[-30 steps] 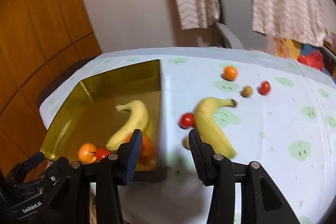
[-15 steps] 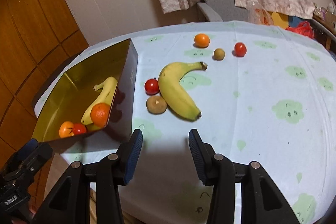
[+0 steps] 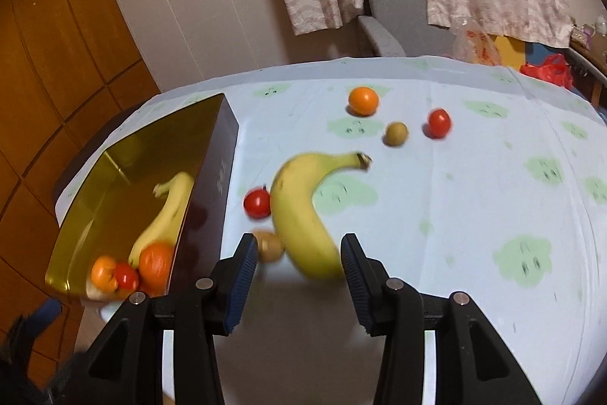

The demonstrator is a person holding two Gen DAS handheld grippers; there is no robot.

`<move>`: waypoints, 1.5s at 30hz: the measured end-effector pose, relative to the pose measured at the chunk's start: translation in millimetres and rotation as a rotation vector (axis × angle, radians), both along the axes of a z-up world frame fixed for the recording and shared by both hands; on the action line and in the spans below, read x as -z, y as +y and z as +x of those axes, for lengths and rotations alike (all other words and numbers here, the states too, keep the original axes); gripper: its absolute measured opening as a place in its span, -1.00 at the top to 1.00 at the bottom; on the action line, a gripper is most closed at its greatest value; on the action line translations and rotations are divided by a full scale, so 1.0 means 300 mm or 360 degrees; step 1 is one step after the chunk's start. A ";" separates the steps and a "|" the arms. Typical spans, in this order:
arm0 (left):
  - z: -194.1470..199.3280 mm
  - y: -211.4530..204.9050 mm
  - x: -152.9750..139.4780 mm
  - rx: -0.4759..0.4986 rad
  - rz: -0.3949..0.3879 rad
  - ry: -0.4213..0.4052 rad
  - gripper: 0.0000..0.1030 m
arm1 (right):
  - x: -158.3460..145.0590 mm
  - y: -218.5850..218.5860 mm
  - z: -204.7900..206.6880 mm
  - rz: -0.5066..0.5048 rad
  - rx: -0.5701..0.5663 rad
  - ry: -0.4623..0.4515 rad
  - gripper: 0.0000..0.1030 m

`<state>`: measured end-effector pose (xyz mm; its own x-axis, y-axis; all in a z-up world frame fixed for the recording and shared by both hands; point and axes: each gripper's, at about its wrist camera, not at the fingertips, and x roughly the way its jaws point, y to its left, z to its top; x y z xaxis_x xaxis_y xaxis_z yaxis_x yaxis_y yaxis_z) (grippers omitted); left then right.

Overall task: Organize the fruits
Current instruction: 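Grasp the yellow banana on the table with the right gripper, then grasp the brown kiwi with the left gripper while the right gripper holds the banana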

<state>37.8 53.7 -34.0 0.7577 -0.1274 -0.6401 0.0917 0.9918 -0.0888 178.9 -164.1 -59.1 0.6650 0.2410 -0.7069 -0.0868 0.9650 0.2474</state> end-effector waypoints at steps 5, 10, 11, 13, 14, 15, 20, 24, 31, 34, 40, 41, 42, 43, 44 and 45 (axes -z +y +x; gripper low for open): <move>-0.005 0.002 -0.001 -0.0003 0.0007 -0.0007 -0.97 | 0.023 0.026 0.130 -0.0035 -0.0046 0.0120 0.10; -0.010 0.004 0.000 -0.0009 0.0013 -0.0013 -0.97 | 0.079 0.037 0.205 -0.0052 -0.0086 0.0266 0.11; -0.010 0.004 0.000 -0.0008 0.0015 -0.0014 -0.97 | 0.087 0.035 0.209 -0.0037 -0.0099 0.0277 0.13; -0.011 0.003 0.001 0.0000 0.0018 -0.0014 -0.97 | 0.096 0.026 0.213 0.0010 -0.0124 0.0269 0.22; -0.011 0.002 0.001 0.0004 0.0020 -0.0016 -0.97 | 0.097 0.022 0.210 0.0021 -0.0134 0.0261 0.24; -0.011 -0.001 0.001 0.0007 0.0025 -0.0018 -0.97 | 0.097 0.021 0.205 0.0007 -0.0137 0.0256 0.25; -0.013 -0.018 0.000 0.0020 0.0040 -0.0019 -0.97 | 0.086 -0.014 0.155 -0.0060 -0.0100 0.0226 0.31; -0.014 -0.039 -0.009 0.0045 0.0043 -0.0033 -0.97 | 0.079 -0.088 0.099 -0.0103 0.0007 0.0193 0.33; 0.008 -0.128 -0.055 0.0196 0.0049 -0.0074 -0.97 | 0.076 -0.182 0.007 -0.0245 0.0089 0.0093 0.34; 0.025 -0.179 -0.077 0.0279 0.0057 -0.0088 -0.97 | 0.076 -0.216 -0.012 -0.0217 0.0082 0.0081 0.34; 0.112 -0.277 -0.126 0.0432 0.0004 -0.0071 -0.96 | 0.110 -0.246 -0.003 -0.0044 0.0059 0.0074 0.31; 0.130 -0.298 -0.137 0.0452 0.0009 -0.0069 -0.94 | 0.112 -0.247 -0.008 -0.0035 0.0064 0.0056 0.31; 0.142 -0.317 -0.146 0.0468 0.0018 -0.0078 -0.94 | 0.112 -0.245 -0.015 -0.0035 0.0065 0.0041 0.31; 0.160 -0.339 -0.157 0.0491 0.0035 -0.0090 -0.94 | 0.114 -0.245 -0.021 -0.0033 0.0066 0.0023 0.31; 0.183 -0.359 -0.162 0.0523 0.0041 -0.0083 -0.94 | 0.117 -0.247 -0.025 -0.0024 0.0066 0.0004 0.31; 0.205 -0.374 -0.163 0.0549 0.0043 -0.0063 -0.90 | 0.120 -0.250 -0.031 -0.0012 0.0064 -0.0011 0.31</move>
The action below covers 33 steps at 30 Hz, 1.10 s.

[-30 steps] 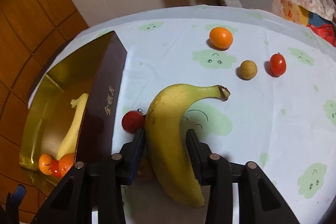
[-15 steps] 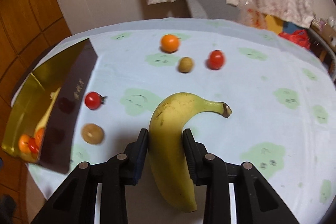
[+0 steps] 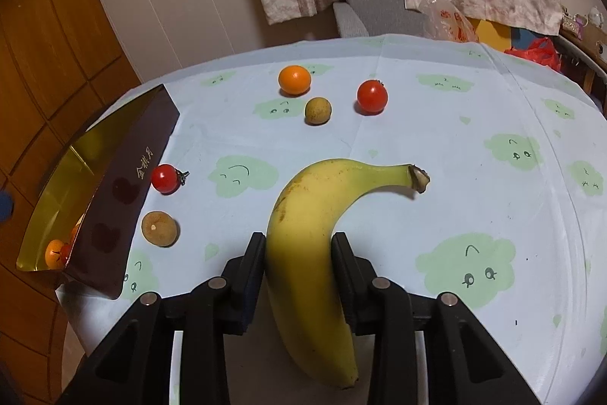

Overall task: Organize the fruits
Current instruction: 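Grasp the brown kiwi with the left gripper while the right gripper holds the banana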

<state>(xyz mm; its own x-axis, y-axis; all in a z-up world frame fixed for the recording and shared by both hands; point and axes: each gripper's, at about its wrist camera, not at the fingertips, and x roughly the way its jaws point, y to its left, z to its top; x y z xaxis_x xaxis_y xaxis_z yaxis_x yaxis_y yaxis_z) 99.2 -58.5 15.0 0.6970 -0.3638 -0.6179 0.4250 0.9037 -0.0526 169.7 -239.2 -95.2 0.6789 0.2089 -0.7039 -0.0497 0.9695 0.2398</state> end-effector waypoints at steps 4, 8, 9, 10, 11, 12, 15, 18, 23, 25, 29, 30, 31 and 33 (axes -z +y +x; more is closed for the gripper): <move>0.127 -0.068 0.013 0.0076 0.0194 0.0089 -0.73 | 0.010 -0.022 -0.015 0.0076 0.0004 -0.0049 0.31; 0.208 -0.131 0.055 0.0210 0.0439 0.0160 -0.46 | 0.017 -0.025 -0.019 0.0099 0.0000 -0.0085 0.31; 0.223 -0.146 0.071 0.0246 0.0499 0.0187 -0.44 | 0.018 -0.029 -0.019 0.0115 0.0000 -0.0088 0.31; 0.238 -0.160 0.092 0.0281 0.0559 0.0219 -0.40 | 0.019 -0.033 -0.018 0.0133 -0.0001 -0.0090 0.31; 0.249 -0.170 0.113 0.0310 0.0609 0.0250 -0.30 | 0.021 -0.039 -0.019 0.0153 -0.0001 -0.0092 0.31; 0.260 -0.176 0.135 0.0331 0.0644 0.0293 -0.14 | 0.023 -0.044 -0.020 0.0178 -0.0001 -0.0095 0.31; 0.281 -0.185 0.193 0.0386 0.0750 0.0377 0.15 | 0.028 -0.056 -0.021 0.0232 0.0000 -0.0104 0.31; 0.307 -0.182 0.232 0.0462 0.0788 0.0508 0.14 | 0.030 -0.060 -0.022 0.0248 -0.0001 -0.0110 0.31; 0.322 -0.189 0.271 0.0511 0.0902 0.0557 0.13 | 0.035 -0.067 -0.025 0.0280 -0.0001 -0.0119 0.31; 0.321 -0.190 0.266 0.0512 0.0898 0.0552 0.19 | 0.037 -0.070 -0.026 0.0286 -0.0002 -0.0121 0.31; 0.321 -0.173 0.269 0.0507 0.0836 0.0576 0.39 | 0.037 -0.068 -0.027 0.0285 -0.0002 -0.0126 0.31; 0.320 -0.167 0.267 0.0498 0.0816 0.0579 0.42 | 0.038 -0.068 -0.027 0.0286 -0.0002 -0.0127 0.31; 0.316 -0.160 0.265 0.0486 0.0802 0.0570 0.44 | 0.038 -0.068 -0.027 0.0287 -0.0001 -0.0128 0.31; 0.307 -0.156 0.263 0.0474 0.0801 0.0540 0.46 | 0.039 -0.069 -0.027 0.0287 -0.0002 -0.0129 0.31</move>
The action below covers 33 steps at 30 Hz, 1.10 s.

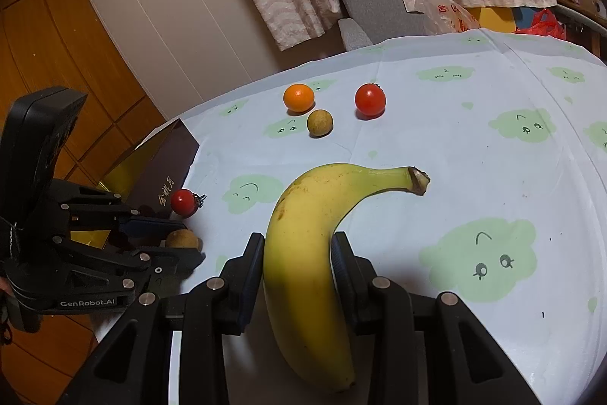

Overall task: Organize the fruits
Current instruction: 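Grasp the brown kiwi with the left gripper while the right gripper holds the banana, then carry the brown kiwi into the tin tray and open the left gripper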

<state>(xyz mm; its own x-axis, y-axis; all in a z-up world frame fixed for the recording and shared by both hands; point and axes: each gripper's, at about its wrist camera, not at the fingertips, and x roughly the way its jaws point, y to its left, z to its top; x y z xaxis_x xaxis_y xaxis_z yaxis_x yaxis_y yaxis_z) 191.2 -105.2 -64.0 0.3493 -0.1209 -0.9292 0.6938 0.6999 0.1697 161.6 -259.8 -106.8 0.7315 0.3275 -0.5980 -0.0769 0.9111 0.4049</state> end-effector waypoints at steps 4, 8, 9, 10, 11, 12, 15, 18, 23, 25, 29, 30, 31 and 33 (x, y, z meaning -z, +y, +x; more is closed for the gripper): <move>-0.022 0.007 -0.006 -0.0023 -0.0047 -0.0039 0.46 | 0.000 0.000 -0.001 -0.0001 0.0000 -0.0001 0.31; -0.051 0.017 -0.017 -0.0054 -0.0114 -0.0070 0.46 | -0.003 0.005 -0.001 -0.0024 0.0002 -0.0003 0.31; -0.069 0.024 -0.018 -0.0063 -0.0128 -0.0080 0.46 | -0.004 0.006 -0.002 -0.0030 0.0003 -0.0004 0.31; -0.080 0.024 -0.018 -0.0075 -0.0140 -0.0087 0.46 | -0.005 0.008 -0.001 -0.0035 0.0004 -0.0005 0.31; -0.083 0.012 -0.015 -0.0088 -0.0153 -0.0092 0.46 | -0.005 0.009 -0.001 -0.0038 0.0004 -0.0006 0.31; -0.079 0.014 -0.018 -0.0100 -0.0165 -0.0094 0.46 | -0.005 0.009 -0.001 -0.0040 0.0004 -0.0007 0.31; -0.082 0.016 -0.030 -0.0144 -0.0207 -0.0114 0.46 | -0.005 0.013 -0.001 -0.0055 0.0005 -0.0009 0.31; -0.100 0.019 -0.044 -0.0184 -0.0241 -0.0142 0.46 | -0.005 0.019 -0.001 -0.0076 0.0006 -0.0011 0.31; -0.131 0.036 -0.096 -0.0244 -0.0328 -0.0230 0.46 | -0.009 0.034 -0.002 -0.0122 0.0007 -0.0012 0.30; -0.142 0.054 -0.119 -0.0283 -0.0380 -0.0251 0.46 | -0.012 0.042 -0.003 -0.0156 0.0009 -0.0008 0.30; -0.159 0.102 -0.150 -0.0353 -0.0429 -0.0287 0.46 | -0.021 0.047 -0.004 -0.0184 0.0031 0.0019 0.31; -0.163 0.115 -0.157 -0.0367 -0.0441 -0.0294 0.46 | -0.022 0.047 -0.006 -0.0181 0.0037 0.0027 0.31; -0.167 0.136 -0.166 -0.0390 -0.0460 -0.0306 0.46 | -0.025 0.045 -0.008 -0.0171 0.0047 0.0038 0.32; -0.175 0.181 -0.182 -0.0449 -0.0509 -0.0315 0.46 | -0.027 0.038 -0.014 -0.0147 0.0068 0.0054 0.32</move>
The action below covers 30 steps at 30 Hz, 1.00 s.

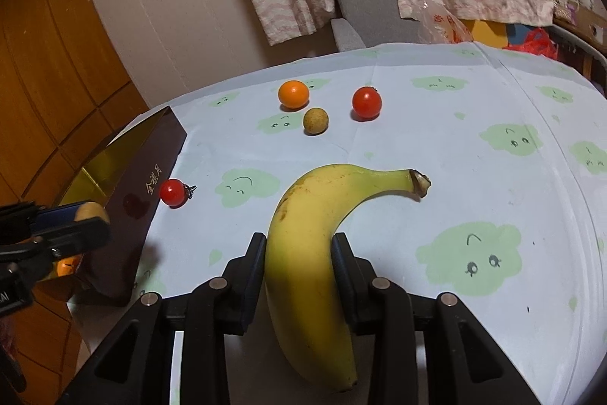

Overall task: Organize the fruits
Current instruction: 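Carry the brown kiwi into the tin tray and open the left gripper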

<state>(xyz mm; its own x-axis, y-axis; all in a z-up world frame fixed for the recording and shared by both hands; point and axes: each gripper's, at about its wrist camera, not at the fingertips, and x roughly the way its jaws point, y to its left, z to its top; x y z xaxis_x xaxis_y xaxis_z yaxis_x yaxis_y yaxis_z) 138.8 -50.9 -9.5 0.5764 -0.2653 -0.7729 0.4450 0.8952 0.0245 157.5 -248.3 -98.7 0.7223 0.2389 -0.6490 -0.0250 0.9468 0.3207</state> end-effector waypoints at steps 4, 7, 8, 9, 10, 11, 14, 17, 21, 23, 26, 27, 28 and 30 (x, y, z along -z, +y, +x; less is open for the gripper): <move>-0.011 0.099 -0.025 -0.0112 -0.0103 -0.0013 0.46 | -0.007 -0.006 -0.020 0.0029 0.0024 0.0019 0.32; -0.022 0.175 -0.037 -0.0195 -0.0131 -0.0039 0.46 | -0.011 -0.011 -0.035 0.0058 0.0042 0.0033 0.32; -0.027 0.206 -0.040 -0.0226 -0.0143 -0.0048 0.46 | -0.012 -0.013 -0.040 0.0069 0.0048 0.0036 0.32; -0.030 0.232 -0.042 -0.0258 -0.0154 -0.0054 0.46 | -0.015 -0.014 -0.045 0.0077 0.0055 0.0035 0.32; -0.033 0.255 -0.042 -0.0285 -0.0165 -0.0057 0.46 | -0.020 -0.014 -0.051 0.0083 0.0060 0.0033 0.32; -0.037 0.283 -0.042 -0.0315 -0.0180 -0.0058 0.46 | -0.024 -0.014 -0.055 0.0087 0.0062 0.0031 0.32; -0.040 0.360 -0.039 -0.0403 -0.0207 -0.0063 0.46 | -0.042 -0.006 -0.067 0.0101 0.0061 0.0021 0.32; -0.040 0.437 -0.024 -0.0488 -0.0214 -0.0061 0.46 | -0.063 0.013 -0.078 0.0104 0.0043 0.0009 0.32; -0.036 0.522 0.006 -0.0596 -0.0230 -0.0037 0.46 | -0.092 0.048 -0.091 0.0104 0.0004 -0.0013 0.32; -0.034 0.553 0.020 -0.0637 -0.0226 -0.0033 0.46 | -0.108 0.067 -0.096 0.0110 -0.0012 -0.0024 0.32; -0.027 0.590 0.041 -0.0700 -0.0205 -0.0032 0.46 | -0.135 0.098 -0.103 0.0113 -0.0043 -0.0044 0.32; -0.023 0.605 0.052 -0.0726 -0.0198 -0.0028 0.46 | -0.144 0.108 -0.106 0.0118 -0.0055 -0.0050 0.32; -0.020 0.612 0.059 -0.0739 -0.0196 -0.0026 0.46 | -0.155 0.120 -0.109 0.0123 -0.0069 -0.0060 0.32; -0.014 0.628 0.077 -0.0764 -0.0165 -0.0026 0.46 | -0.176 0.148 -0.114 0.0125 -0.0103 -0.0078 0.32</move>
<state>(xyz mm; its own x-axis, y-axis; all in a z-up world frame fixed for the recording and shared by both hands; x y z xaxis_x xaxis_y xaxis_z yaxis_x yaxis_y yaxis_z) 134.6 137.6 -32.7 0.6643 -0.0419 -0.7463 -0.0183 0.9972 -0.0722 123.2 -203.9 -45.9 0.7339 0.3351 -0.5909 -0.1027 0.9146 0.3911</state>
